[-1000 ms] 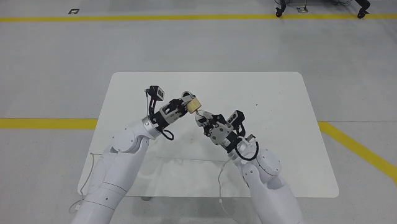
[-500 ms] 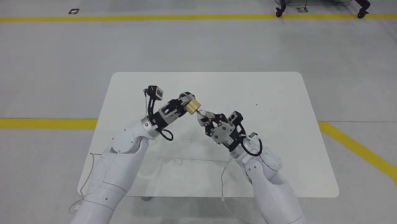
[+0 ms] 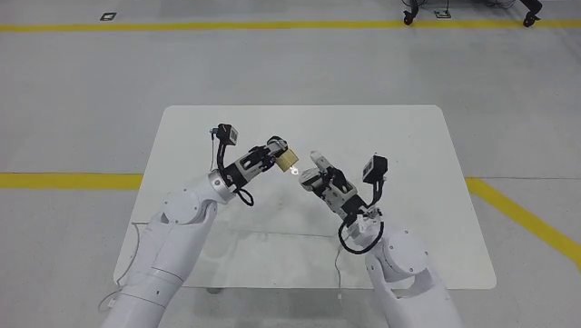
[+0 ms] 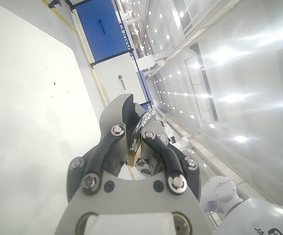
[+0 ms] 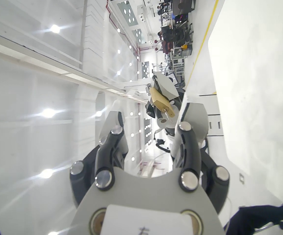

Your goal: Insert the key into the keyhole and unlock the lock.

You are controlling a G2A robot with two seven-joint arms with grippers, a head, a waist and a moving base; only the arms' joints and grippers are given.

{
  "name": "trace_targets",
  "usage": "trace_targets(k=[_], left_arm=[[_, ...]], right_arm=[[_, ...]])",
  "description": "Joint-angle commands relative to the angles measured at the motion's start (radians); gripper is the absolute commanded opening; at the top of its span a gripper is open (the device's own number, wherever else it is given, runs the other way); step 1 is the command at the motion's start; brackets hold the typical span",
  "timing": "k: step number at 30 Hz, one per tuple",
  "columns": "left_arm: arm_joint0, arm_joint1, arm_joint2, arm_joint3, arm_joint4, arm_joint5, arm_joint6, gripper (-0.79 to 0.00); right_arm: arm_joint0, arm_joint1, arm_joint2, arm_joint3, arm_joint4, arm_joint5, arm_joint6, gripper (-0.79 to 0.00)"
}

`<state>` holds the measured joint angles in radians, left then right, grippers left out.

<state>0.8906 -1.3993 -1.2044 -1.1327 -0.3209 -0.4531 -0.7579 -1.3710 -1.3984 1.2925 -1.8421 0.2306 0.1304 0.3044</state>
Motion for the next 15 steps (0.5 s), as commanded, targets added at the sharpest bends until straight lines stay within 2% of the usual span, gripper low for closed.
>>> trace_targets(k=[1,3,4,6,9,15], left_arm=[[0.003,0.003,-0.004,-0.012,0.0,0.005,-0.006,-0.785],[0.005,0.005,-0.005,-0.021,0.005,0.012,-0.018,-0.785],[0.006,0.006,-0.006,-0.026,0.006,0.013,-0.019,-0.785],[0.008,0.008,-0.004,-0.035,0.009,0.02,-0.03,-0.785],[0.008,0.011,0.0,-0.042,0.014,0.036,-0.05,-0.785],[0.011,0.012,0.013,-0.043,0.006,0.057,-0.066,-0.785]], right_arm=[[-0.011,0.004,-0.01,-0.02,-0.097,-0.015,-0.022,-0.157],[-0.022,0.006,-0.022,-0.036,-0.159,-0.037,-0.046,-0.142],[-0.026,0.006,-0.029,-0.041,-0.19,-0.042,-0.054,-0.163],[-0.029,0.008,-0.043,-0.049,-0.26,-0.04,-0.075,-0.308],[-0.026,0.008,-0.066,-0.055,-0.326,-0.025,-0.104,-0.394],[-0.009,0.005,-0.091,-0.05,-0.343,-0.012,-0.113,-0.416]])
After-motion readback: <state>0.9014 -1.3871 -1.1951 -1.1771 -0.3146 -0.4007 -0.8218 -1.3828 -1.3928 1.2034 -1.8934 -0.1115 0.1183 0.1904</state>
